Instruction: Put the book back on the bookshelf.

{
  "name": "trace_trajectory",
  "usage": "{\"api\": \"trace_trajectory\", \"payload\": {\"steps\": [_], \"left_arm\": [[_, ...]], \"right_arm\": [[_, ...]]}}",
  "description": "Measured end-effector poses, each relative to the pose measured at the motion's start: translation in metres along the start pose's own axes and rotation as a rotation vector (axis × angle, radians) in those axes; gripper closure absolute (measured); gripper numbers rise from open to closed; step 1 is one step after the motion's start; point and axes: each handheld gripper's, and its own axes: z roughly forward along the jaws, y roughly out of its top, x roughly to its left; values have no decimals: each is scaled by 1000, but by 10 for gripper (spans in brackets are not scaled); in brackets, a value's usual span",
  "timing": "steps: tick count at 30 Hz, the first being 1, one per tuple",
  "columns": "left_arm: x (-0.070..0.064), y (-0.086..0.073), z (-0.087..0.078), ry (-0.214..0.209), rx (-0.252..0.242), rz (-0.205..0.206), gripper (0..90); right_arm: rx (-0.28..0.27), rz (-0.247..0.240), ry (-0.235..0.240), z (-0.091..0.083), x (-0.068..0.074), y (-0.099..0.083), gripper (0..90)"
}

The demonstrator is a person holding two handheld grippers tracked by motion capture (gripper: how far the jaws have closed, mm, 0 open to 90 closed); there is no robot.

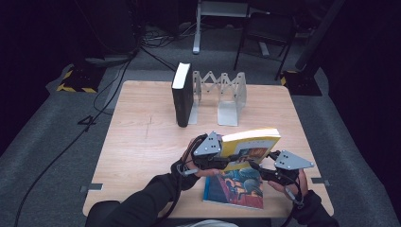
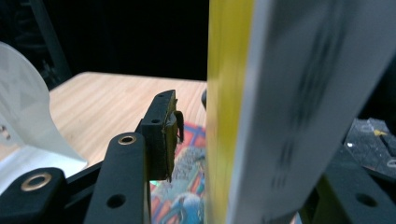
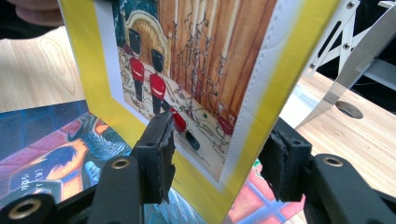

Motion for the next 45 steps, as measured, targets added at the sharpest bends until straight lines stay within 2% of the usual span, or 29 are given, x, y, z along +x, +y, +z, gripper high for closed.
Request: {"api": "trace_trajectory", "payload": {"steps": [1, 4, 6, 9, 14, 16, 19, 20, 23, 25, 33, 35, 36, 37, 40, 43, 45], "left_arm": [[0, 4, -2, 4, -21, 3, 542], [1, 9, -4, 14, -41, -2, 531], [3, 14, -7, 17, -69, -21, 498], [2, 20, -7, 31, -66, -1, 497], [0, 25, -4, 30, -56, 15, 513], [-1, 25, -3, 24, -50, 23, 551], [-3, 26, -2, 21, -38, 42, 682], [-3, 26, -2, 22, -36, 44, 691], [-3, 26, -3, 24, -32, 42, 717], [-2, 26, -3, 31, -35, 32, 723], [1, 26, -5, 48, -30, 17, 734], [2, 26, -7, 55, -33, 1, 735], [2, 26, -7, 55, -33, 1, 738], [4, 25, -8, 60, -34, -5, 739], [7, 24, -10, 75, -43, -20, 742], [12, 22, -12, 83, -49, -31, 743], [14, 22, -14, 102, -50, -23, 745]], "right_arm": [[0, 1, -1, 0, 0, 0, 485], [1, 3, -4, 0, 0, 0, 482], [0, 4, -6, 1, 0, 0, 479], [3, 3, -13, 1, 0, 1, 475], [2, 5, -14, 2, 0, 1, 465], [2, 4, -17, 2, 1, 1, 462], [-1, 4, -23, 2, 1, 1, 441], [-2, 5, -22, 2, 0, 1, 429], [-3, 7, -25, 1, -1, 0, 406], [-2, 9, -44, -2, -2, -1, 396], [-2, 54, -72, -18, -18, -8, 378], [11, 72, -110, -23, -25, -13, 379], [11, 72, -110, -23, -25, -13, 379], [32, 90, -151, -24, -30, -16, 378], [56, 110, -158, -25, -36, -21, 376], [108, 125, -171, -23, -42, -30, 375], [145, 127, -182, -21, -45, -35, 374]]}}
